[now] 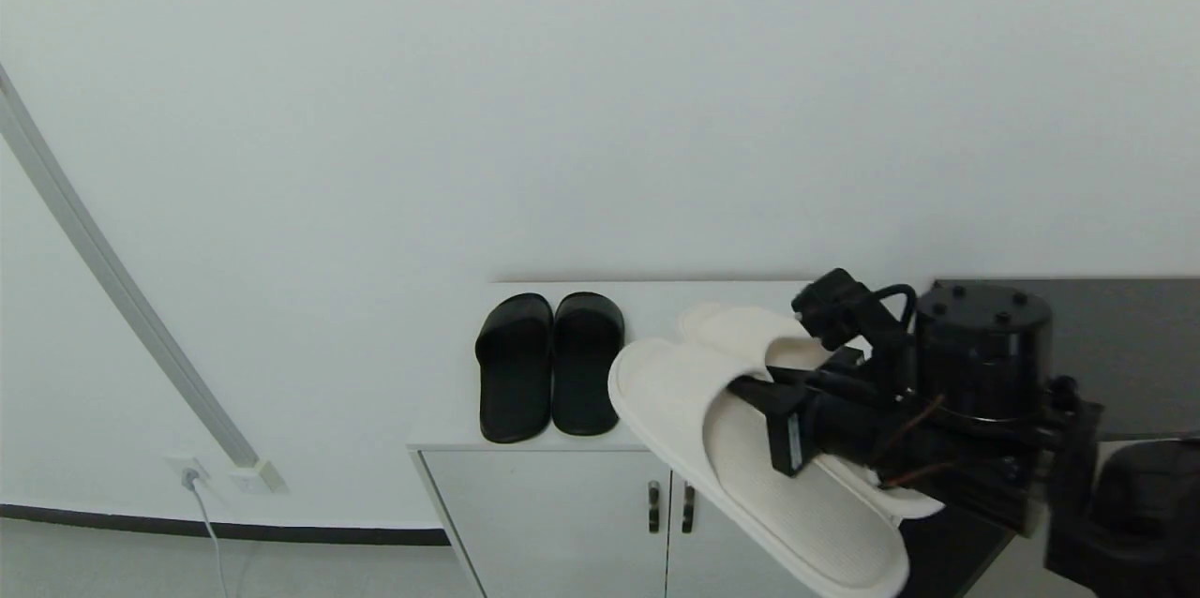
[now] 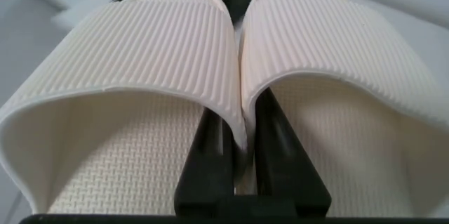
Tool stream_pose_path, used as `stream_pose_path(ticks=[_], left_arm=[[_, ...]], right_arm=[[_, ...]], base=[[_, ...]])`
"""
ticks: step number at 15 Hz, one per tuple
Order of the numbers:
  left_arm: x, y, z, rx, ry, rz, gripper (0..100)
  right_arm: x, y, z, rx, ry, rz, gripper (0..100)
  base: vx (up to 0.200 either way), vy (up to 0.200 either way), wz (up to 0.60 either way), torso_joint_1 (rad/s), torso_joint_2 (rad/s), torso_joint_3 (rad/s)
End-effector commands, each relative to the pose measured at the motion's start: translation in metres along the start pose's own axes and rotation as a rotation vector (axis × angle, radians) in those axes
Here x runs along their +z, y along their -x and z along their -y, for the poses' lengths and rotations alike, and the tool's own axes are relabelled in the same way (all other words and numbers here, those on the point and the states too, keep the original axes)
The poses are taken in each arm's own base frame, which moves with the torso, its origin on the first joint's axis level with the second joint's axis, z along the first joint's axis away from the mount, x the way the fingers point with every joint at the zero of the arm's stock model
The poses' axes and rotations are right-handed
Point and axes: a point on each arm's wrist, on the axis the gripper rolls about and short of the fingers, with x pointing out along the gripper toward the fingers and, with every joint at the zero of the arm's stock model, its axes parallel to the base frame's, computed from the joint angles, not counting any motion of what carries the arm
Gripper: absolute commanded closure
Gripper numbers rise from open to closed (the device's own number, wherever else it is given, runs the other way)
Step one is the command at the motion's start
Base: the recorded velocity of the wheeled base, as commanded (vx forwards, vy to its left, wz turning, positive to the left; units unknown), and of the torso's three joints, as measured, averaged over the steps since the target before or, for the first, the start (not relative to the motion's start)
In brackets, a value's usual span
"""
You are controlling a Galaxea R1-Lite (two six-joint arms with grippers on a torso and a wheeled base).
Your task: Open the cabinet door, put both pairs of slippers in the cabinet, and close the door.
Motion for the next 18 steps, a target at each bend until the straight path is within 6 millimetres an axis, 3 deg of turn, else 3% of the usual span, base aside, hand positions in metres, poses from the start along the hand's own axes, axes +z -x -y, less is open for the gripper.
stream_pose_path(ticks=[1,3,11,16,18], left_arm=[[0.0,0.0,0.0,0.0,0.0,-0.001,100],[0.0,0.0,0.0,0.0,0.002,-0.001,100],[0.0,0.0,0.0,0.0,0.002,-0.001,100],[0.0,0.0,0.0,-0.001,0.002,-0.001,100],[0.0,0.0,0.0,-0.001,0.002,-0.001,100]], right_arm=[[0.004,0.072,-0.004,0.223,-0.002,-0.008,100],[0.001,0.081,-0.006,0.278,-0.013,-0.073,100],[-0.004,0.081,-0.006,0.28,-0.009,-0.089,100],[-0.008,0.082,-0.006,0.284,-0.01,-0.102,100],[-0.011,0.082,-0.007,0.287,0.014,-0.109,100]], base=[[0.0,0.0,0.0,0.0,0.0,0.0],[0.0,0.0,0.0,0.0,0.0,0.0],[0.0,0.0,0.0,0.0,0.0,0.0],[-0.2,0.0,0.0,0.008,0.0,0.002],[0.0,0.0,0.0,0.0,0.0,0.0]])
